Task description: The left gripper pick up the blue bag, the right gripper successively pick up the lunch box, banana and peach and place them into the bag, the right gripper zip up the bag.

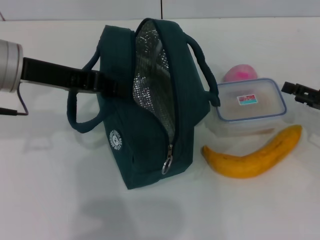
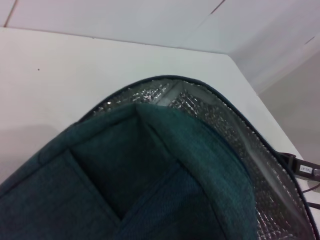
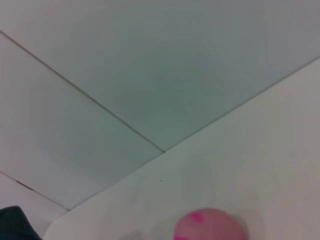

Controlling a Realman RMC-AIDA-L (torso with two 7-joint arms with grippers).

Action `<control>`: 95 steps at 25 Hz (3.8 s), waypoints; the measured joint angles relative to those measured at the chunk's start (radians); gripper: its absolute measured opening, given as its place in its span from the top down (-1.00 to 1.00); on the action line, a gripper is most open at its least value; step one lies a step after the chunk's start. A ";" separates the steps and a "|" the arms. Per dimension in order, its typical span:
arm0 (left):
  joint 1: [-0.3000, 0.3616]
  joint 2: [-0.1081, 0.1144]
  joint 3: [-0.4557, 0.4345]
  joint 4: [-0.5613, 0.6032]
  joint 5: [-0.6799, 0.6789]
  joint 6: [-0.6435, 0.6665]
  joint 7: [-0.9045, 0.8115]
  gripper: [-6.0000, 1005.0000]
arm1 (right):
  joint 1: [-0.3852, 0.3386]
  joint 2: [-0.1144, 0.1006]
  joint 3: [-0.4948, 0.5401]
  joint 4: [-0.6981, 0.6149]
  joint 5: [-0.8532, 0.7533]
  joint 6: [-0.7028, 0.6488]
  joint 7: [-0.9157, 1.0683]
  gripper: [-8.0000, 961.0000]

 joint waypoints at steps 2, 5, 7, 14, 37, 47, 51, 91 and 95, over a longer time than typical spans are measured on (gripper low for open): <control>-0.011 0.002 -0.002 -0.008 0.003 -0.001 0.003 0.93 | 0.001 0.010 -0.004 0.005 0.000 0.006 0.006 -0.83; -0.024 0.003 -0.004 -0.021 0.004 -0.004 0.006 0.92 | 0.007 0.024 -0.012 0.008 -0.001 0.013 0.009 -0.83; -0.033 0.003 -0.005 -0.033 0.005 -0.004 0.009 0.92 | 0.010 0.032 -0.014 0.009 0.000 0.014 0.009 -0.83; -0.049 0.014 -0.006 -0.054 0.009 -0.020 0.018 0.92 | 0.019 0.049 -0.009 0.010 0.009 0.012 0.017 -0.83; -0.051 0.019 -0.008 -0.058 0.009 -0.032 0.029 0.93 | 0.041 0.007 -0.018 0.011 0.001 -0.179 0.180 -0.55; -0.049 0.018 -0.007 -0.058 0.009 -0.034 0.033 0.93 | 0.041 0.016 -0.028 0.011 0.001 -0.203 0.259 -0.54; -0.046 0.015 -0.005 -0.058 0.009 -0.034 0.040 0.93 | 0.039 0.016 -0.031 0.011 0.001 -0.204 0.279 -0.53; -0.051 0.012 -0.008 -0.087 0.008 -0.049 0.063 0.93 | 0.039 0.009 -0.068 0.011 -0.087 -0.141 0.309 -0.19; -0.051 0.012 -0.008 -0.087 0.009 -0.050 0.063 0.93 | 0.039 0.006 -0.061 0.010 -0.084 -0.160 0.314 -0.19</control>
